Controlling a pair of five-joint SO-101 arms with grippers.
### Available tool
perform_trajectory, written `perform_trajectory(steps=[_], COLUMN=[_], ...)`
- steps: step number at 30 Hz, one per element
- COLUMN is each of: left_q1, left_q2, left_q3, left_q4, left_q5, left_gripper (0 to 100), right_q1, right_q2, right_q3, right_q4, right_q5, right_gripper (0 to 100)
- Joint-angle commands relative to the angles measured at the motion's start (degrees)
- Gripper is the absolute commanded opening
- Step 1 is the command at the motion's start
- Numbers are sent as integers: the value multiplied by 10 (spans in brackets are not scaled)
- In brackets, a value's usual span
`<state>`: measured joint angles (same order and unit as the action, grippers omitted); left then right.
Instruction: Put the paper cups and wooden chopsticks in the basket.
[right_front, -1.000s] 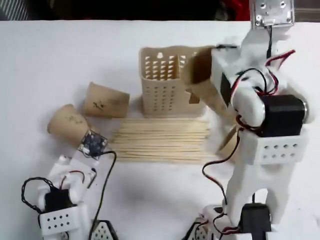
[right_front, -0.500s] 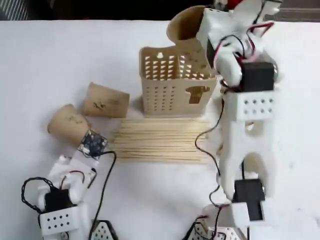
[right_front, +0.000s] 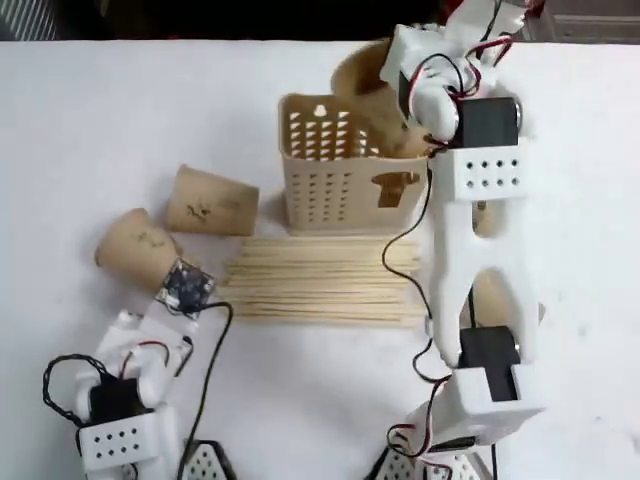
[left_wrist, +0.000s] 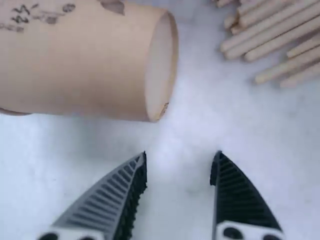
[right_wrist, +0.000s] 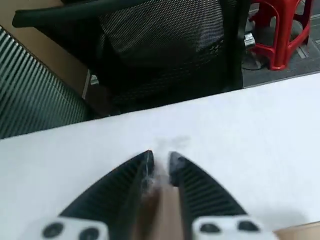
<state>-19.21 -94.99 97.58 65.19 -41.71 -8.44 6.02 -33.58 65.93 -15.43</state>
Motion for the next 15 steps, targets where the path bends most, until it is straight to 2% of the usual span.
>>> perform_trajectory(steps=[1,8,11,15], left_q1=[-4,-4,-4,-4], left_q2=[1,1,1,1], left_q3=[-3,-3,-3,-3], left_q4=[3,3,3,2], left_q5=[-5,-5,-5,-5], left_gripper=[211,211,211,211], right_q1=[-1,7,20,48], right_q2=[-7,-9,-22,-80], right_q3=[-4,-11,-19,-38], right_q4=[23,80,121,225], right_q5=[16,19,89,171], right_gripper=[171,177,176,176])
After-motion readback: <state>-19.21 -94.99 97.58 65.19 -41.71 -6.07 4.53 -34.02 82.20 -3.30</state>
